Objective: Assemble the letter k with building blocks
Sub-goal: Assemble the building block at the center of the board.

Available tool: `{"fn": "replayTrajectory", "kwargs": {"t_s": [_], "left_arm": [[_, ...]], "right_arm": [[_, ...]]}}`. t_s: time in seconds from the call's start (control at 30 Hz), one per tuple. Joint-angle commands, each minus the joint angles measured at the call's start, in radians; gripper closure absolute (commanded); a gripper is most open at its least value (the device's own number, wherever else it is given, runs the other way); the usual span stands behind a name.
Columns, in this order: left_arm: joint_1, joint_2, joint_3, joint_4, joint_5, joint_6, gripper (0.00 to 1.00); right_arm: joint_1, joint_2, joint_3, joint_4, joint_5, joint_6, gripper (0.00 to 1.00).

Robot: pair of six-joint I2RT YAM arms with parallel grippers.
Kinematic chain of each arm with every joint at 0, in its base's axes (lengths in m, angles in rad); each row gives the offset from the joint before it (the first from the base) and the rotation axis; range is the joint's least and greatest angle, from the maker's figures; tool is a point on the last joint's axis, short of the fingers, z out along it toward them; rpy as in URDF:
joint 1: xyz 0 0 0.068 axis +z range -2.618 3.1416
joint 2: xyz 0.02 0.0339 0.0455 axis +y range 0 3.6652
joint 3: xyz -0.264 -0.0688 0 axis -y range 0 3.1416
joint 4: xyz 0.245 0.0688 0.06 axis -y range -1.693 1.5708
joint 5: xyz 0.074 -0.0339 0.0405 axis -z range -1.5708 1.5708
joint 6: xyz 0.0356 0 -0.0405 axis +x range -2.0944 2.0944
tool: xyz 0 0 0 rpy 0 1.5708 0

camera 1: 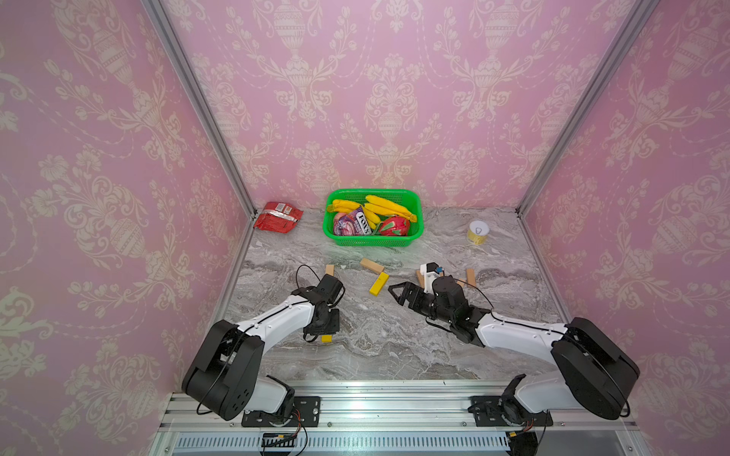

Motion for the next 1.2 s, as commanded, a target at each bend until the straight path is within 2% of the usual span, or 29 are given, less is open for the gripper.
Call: {"fn": "replayTrajectory", "kwargs": {"t_s": [0.0, 1.0, 1.17], "left_arm": [[0.013, 0.031, 0.001, -0.005, -0.04, 0.022, 0.83], [0.047, 0.06, 0.0, 0.009, -0.003, 0.037, 0.82], [0.047, 0.061, 0.0, 0.008, 0.009, 0.04, 0.78]], "right_arm": [[0.0, -0.013, -0.002, 0.006, 0.003, 0.0, 0.0], [-0.002, -0.017, -0.007, 0.009, 0.007, 0.0, 0.0], [-0.001, -0.012, -0.004, 0.009, 0.004, 0.0, 0.0]]}}
